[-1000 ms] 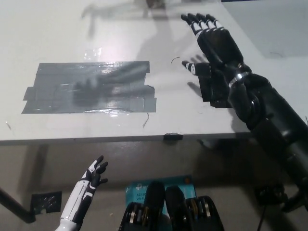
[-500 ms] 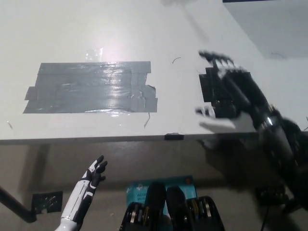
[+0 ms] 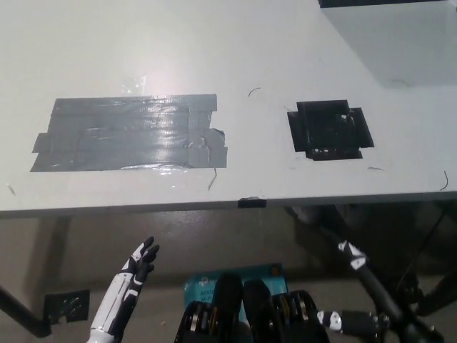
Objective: A tripod is kept on the middle of the desk infront of the robot and the robot grabs one of its legs to pick it up and hands it to a person
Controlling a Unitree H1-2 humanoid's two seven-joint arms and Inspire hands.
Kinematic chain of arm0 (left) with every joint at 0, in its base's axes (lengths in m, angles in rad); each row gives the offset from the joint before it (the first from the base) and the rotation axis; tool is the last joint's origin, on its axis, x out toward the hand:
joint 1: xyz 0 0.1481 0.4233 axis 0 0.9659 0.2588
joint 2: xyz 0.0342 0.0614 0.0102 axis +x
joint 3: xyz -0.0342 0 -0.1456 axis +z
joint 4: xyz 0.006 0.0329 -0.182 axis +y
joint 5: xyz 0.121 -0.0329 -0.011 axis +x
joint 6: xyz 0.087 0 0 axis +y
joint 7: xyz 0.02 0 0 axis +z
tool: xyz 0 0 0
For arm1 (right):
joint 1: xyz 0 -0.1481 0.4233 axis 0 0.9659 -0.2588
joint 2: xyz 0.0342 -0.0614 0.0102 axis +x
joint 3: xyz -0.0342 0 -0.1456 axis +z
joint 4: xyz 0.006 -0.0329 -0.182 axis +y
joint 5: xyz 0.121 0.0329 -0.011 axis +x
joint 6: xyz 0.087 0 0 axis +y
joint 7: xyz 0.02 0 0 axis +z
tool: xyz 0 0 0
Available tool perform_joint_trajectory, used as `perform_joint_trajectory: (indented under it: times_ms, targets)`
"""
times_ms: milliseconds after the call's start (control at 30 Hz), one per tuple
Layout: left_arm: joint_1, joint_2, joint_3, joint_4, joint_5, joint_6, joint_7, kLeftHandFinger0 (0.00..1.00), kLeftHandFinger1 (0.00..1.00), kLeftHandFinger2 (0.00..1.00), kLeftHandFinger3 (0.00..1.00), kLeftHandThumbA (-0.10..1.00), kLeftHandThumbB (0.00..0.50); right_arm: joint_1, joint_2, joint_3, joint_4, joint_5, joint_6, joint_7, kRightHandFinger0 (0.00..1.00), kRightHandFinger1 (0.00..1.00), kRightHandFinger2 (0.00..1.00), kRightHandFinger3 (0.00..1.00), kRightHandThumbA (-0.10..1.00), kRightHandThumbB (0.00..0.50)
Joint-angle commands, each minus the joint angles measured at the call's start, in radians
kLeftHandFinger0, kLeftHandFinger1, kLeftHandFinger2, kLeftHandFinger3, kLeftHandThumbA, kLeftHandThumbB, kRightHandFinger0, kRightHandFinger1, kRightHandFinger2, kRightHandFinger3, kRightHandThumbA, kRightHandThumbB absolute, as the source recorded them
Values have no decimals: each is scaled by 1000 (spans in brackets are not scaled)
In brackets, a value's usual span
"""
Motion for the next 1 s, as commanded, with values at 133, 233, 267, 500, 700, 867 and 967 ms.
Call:
perform_joint_trajectory:
  times_ms: [133, 233, 267, 500, 700, 867, 967]
  targets:
    - [29, 2, 8, -24, 28, -61, 24, 1000, 1000, 1000, 1000, 1000, 169, 51, 205, -163, 64, 371, -88, 57, 1000, 1000, 1000, 1000, 848, 170]
    - [27, -2, 9, -25, 31, -59, 30, 1000, 1000, 1000, 1000, 1000, 168, 50, 217, -189, 82, 387, -72, 91, 1000, 1000, 1000, 1000, 847, 169]
    - [29, -4, 9, -25, 32, -60, 32, 1000, 1000, 1000, 1000, 1000, 168, 50, 220, -195, 84, 391, -70, 98, 1000, 1000, 1000, 1000, 849, 169]
    - [54, -10, 13, -28, 32, -78, 34, 1000, 1000, 1000, 1000, 1000, 138, 63, 231, -216, 74, 382, -46, 143, 1000, 1000, 1000, 1000, 821, 182]
    - [47, -12, 20, -33, 31, -66, 33, 1000, 1000, 1000, 1000, 1000, 140, 49, 236, -235, 75, 365, -38, 158, 1000, 1000, 1000, 1000, 807, 182]
    - [40, -12, 21, -33, 30, -61, 27, 1000, 1000, 1000, 1000, 1000, 130, 47, 242, -245, 71, 366, -36, 166, 1000, 1000, 1000, 1000, 795, 186]
    - [41, -11, 22, -34, 36, -62, 29, 1000, 1000, 1000, 1000, 1000, 116, 49, 243, -247, 72, 343, -43, 165, 1000, 1000, 1000, 1000, 819, 203]
